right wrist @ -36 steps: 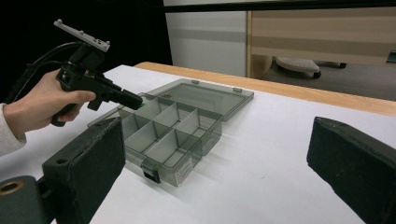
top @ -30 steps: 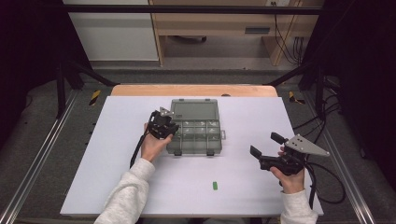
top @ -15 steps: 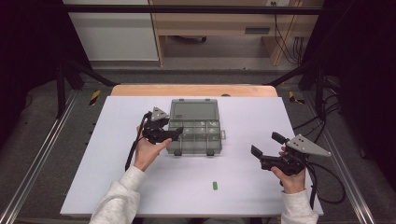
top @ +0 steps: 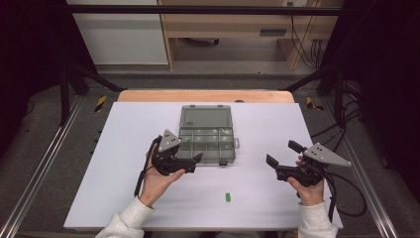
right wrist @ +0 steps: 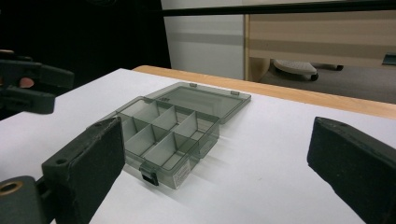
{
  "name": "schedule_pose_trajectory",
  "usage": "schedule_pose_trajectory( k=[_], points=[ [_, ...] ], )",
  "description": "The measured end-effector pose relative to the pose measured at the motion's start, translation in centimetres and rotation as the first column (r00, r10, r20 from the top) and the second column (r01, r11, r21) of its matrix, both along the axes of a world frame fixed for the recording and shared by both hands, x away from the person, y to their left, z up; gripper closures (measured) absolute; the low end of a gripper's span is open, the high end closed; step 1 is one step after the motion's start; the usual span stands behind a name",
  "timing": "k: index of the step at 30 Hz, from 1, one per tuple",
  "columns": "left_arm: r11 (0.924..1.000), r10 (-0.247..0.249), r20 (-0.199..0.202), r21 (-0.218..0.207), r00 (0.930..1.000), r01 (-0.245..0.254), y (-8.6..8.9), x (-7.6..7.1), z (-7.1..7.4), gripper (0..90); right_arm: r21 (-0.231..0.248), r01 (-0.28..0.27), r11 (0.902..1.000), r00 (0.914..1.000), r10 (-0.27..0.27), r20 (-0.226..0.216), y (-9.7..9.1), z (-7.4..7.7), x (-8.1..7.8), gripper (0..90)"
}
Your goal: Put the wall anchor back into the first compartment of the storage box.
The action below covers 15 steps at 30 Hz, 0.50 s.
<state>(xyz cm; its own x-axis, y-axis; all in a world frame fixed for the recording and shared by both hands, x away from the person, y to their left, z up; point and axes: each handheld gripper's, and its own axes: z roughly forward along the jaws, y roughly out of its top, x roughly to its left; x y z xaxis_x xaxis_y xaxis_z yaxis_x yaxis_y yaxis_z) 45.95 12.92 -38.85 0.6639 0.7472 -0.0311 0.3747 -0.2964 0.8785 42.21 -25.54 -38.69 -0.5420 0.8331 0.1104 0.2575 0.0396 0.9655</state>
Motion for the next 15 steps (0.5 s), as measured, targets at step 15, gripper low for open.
schedule_pose_trajectory(
  k=[15],
  points=[
    [0.9971, -0.073, -0.045, 0.021, 0.9963, 0.074, -3.3, -3.6, -2.6, 9.2, -0.001, -0.002, 1.0, 1.0, 0.002, 0.002, 0.0, 0.0, 0.0, 4.4]
  ],
)
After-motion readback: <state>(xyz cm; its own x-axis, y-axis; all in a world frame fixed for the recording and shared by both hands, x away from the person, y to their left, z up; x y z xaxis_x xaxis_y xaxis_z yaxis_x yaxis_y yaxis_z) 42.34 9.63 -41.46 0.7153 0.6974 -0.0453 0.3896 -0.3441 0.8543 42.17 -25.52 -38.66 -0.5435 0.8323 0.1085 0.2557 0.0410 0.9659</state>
